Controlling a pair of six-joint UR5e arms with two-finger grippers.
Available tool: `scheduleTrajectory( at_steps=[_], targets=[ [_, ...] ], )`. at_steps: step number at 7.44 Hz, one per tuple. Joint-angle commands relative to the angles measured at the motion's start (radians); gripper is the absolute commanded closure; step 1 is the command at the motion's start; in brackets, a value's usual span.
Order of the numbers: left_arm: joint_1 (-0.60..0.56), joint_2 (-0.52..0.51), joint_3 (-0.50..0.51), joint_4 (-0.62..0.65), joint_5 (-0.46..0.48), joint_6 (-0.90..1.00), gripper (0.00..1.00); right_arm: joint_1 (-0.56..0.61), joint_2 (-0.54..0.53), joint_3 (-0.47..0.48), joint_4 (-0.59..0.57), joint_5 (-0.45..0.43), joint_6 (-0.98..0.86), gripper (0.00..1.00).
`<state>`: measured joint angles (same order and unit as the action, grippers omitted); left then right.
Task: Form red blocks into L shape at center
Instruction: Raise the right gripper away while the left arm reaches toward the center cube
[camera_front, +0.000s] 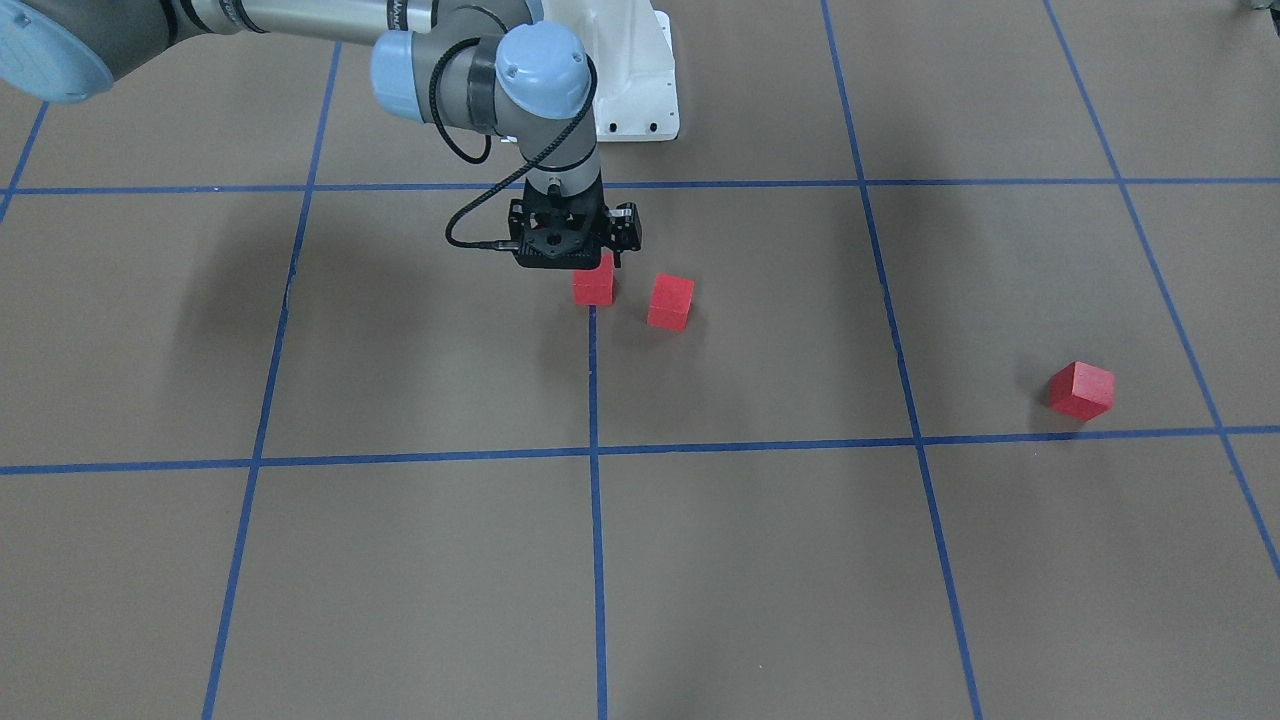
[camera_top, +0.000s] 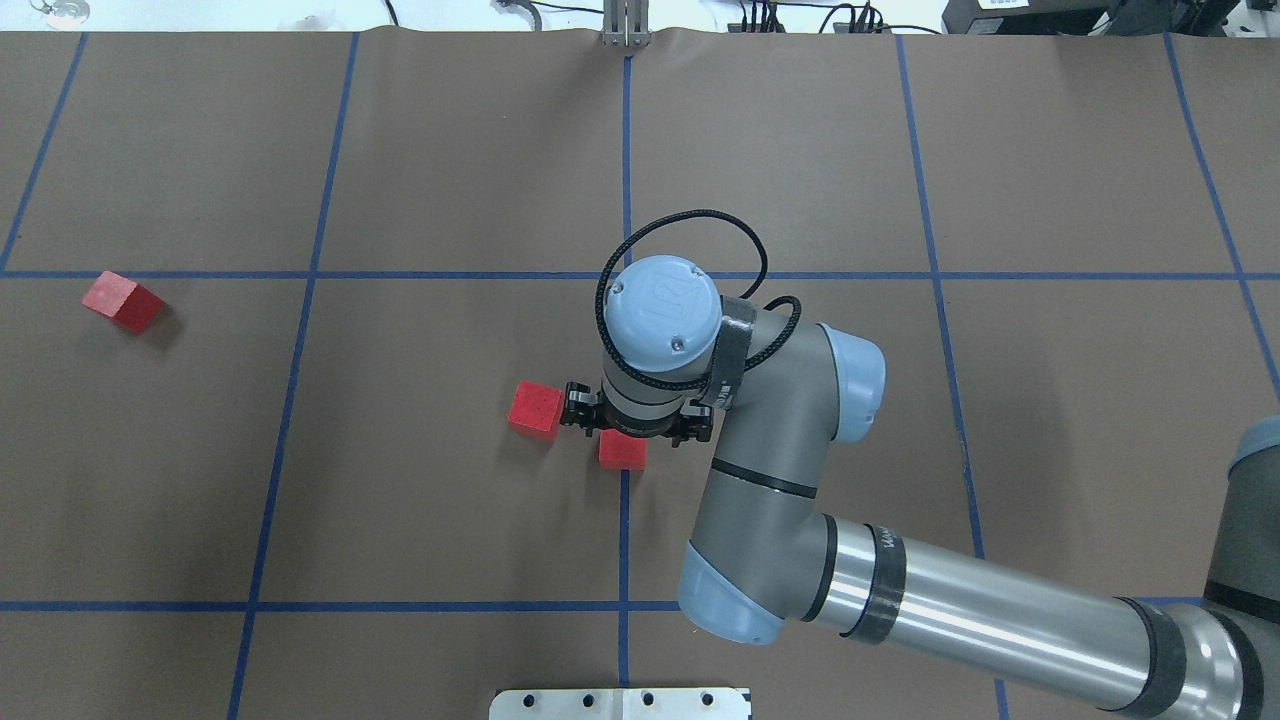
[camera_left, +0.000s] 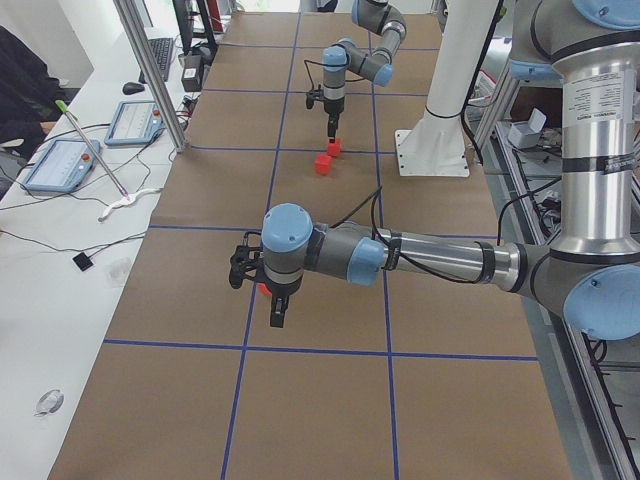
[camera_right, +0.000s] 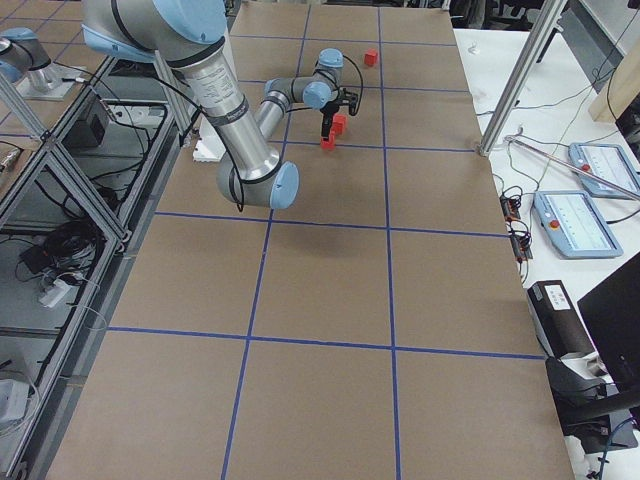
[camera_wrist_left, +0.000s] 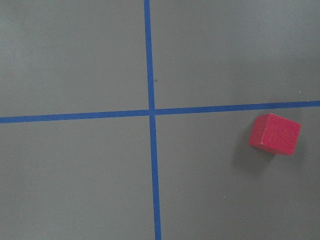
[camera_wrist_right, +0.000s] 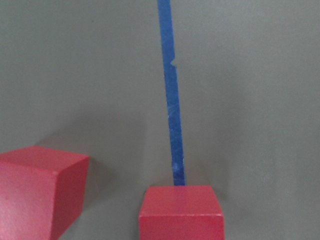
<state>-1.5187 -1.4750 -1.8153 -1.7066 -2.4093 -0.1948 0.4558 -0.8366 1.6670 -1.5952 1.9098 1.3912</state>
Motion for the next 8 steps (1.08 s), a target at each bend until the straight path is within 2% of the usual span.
scheduleTrajectory(
  at_steps=[1,2,3,4,5,6,7,8],
  targets=[
    [0.191,-0.034,-0.105,-0.060,-0.005,-0.250,0.00,0.167,-0.096,0.126,-0.031,0.180,-0.004,0.00],
    [0.266,-0.060,-0.122,-0.129,-0.005,-0.387,0.00,0.249,-0.169,0.160,-0.020,0.249,-0.009,0.00],
    [0.337,-0.077,-0.125,-0.215,0.024,-0.472,0.00,0.309,-0.215,0.169,-0.019,0.262,-0.059,0.00],
    [0.435,-0.161,-0.124,-0.215,0.080,-0.623,0.00,0.364,-0.269,0.169,-0.019,0.290,-0.148,0.00],
    [0.603,-0.271,-0.113,-0.202,0.195,-0.762,0.00,0.435,-0.323,0.168,-0.019,0.349,-0.246,0.00],
    [0.717,-0.360,-0.108,-0.115,0.275,-0.799,0.00,0.489,-0.372,0.166,-0.020,0.369,-0.358,0.00],
    [0.789,-0.468,-0.101,0.015,0.285,-0.787,0.00,0.535,-0.407,0.148,-0.022,0.368,-0.448,0.00],
    [0.858,-0.575,-0.049,0.056,0.326,-0.788,0.01,0.550,-0.442,0.136,-0.022,0.364,-0.525,0.00]
  ],
)
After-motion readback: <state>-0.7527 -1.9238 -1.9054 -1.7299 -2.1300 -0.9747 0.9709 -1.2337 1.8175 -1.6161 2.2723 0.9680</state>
